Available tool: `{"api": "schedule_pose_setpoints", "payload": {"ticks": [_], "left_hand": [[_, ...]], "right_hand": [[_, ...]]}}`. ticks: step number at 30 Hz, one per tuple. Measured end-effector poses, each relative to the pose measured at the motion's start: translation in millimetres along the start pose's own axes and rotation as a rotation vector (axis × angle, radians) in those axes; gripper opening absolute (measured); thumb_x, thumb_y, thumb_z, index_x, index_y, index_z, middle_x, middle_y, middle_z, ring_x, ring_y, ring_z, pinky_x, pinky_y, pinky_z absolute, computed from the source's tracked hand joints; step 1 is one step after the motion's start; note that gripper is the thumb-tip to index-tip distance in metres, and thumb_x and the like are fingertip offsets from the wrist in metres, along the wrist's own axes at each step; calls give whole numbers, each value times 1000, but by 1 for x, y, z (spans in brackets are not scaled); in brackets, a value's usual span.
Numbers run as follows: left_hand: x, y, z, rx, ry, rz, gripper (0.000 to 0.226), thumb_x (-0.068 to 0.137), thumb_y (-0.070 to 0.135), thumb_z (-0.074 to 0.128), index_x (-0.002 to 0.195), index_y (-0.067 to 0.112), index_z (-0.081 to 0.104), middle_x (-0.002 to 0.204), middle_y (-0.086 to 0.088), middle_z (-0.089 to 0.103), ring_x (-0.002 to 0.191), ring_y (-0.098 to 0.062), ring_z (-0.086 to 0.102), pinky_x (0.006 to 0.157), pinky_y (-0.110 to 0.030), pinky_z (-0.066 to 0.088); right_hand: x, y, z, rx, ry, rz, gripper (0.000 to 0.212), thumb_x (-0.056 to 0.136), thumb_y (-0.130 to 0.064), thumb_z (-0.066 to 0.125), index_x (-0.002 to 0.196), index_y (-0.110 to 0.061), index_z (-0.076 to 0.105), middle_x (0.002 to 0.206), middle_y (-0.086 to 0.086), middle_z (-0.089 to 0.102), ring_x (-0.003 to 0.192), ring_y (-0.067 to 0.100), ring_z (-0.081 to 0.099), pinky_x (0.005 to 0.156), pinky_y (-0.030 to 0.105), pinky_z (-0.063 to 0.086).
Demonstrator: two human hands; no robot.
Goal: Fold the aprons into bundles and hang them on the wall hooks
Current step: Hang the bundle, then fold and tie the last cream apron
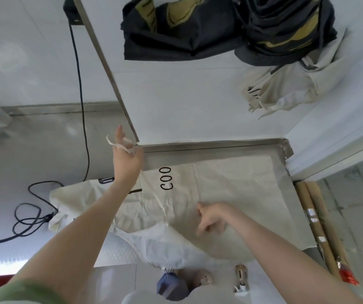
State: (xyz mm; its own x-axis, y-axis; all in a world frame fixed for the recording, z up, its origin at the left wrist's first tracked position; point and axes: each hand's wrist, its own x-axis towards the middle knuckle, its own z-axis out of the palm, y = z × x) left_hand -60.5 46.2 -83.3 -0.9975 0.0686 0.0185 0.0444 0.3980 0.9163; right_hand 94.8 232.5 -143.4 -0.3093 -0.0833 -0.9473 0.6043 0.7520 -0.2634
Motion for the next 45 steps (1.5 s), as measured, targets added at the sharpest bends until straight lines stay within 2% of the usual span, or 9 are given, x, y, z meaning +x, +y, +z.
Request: {"api": "schedule_pose_setpoints", "payload": {"ticks": [3,6,10,13,17,24,33,40,45], "left_hand": [[20,-17,-7,326,-54,-272,45,89,11,49,132,1,42,135,-13,39,116,-34,50,99,-42,43],[27,-30,-9,645,-120,-542,52,90,7,50,135,-8,28,137,-24,33,128,-37,35,107,-40,33],[27,-51,-6,857,-134,-284,63,85,1,52,142,6,24,144,-18,23,127,-37,28,102,-43,32],[30,-62,6,1080,-530,49,57,88,15,56,140,19,35,147,-4,30,134,-28,26,107,-42,24],[33,-72,24,1226,-728,262,54,88,37,60,136,25,39,141,3,41,135,-20,29,109,-40,17],[43,-70,31,1229,-975,235,39,86,40,56,122,23,55,120,-4,52,119,-25,44,99,-38,31],[52,-41,26,1106,-1207,184,19,85,28,58,79,19,43,77,3,49,79,-19,48,67,-28,34],[42,-19,24,1116,-924,185,32,97,31,42,115,13,61,120,-7,61,114,-26,55,94,-36,46],[40,28,15,1026,-494,272,29,94,11,38,118,20,54,111,-11,63,102,-34,60,73,-34,43]], "right_hand": [[10,-10,-8,-63,64,-8,33,85,-27,70,106,-13,49,75,4,58,65,17,58,61,27,48],[16,-23,-28,-158,465,-151,14,86,-7,53,74,-15,49,78,9,52,77,28,53,54,21,36],[29,-25,-60,-180,830,-235,48,85,3,45,131,-10,40,129,10,44,123,30,40,91,37,44],[33,-23,-76,-340,856,-149,63,93,-9,45,149,-16,18,146,5,36,133,28,32,104,42,32],[39,-18,-87,-542,896,-42,44,96,-27,44,138,-16,36,138,4,43,131,23,33,108,38,21],[24,-7,-87,-497,763,-74,27,90,-25,54,113,-11,55,121,12,60,116,30,55,93,35,45],[-16,9,-87,-476,621,101,29,89,-5,47,113,-9,62,114,11,63,105,29,61,78,29,45],[-45,16,-88,-293,797,138,28,93,-8,43,109,-9,66,110,12,65,107,29,60,81,27,42],[-86,11,-96,-183,1210,62,31,95,-11,42,124,-13,52,112,15,64,103,33,61,81,37,47]]}}
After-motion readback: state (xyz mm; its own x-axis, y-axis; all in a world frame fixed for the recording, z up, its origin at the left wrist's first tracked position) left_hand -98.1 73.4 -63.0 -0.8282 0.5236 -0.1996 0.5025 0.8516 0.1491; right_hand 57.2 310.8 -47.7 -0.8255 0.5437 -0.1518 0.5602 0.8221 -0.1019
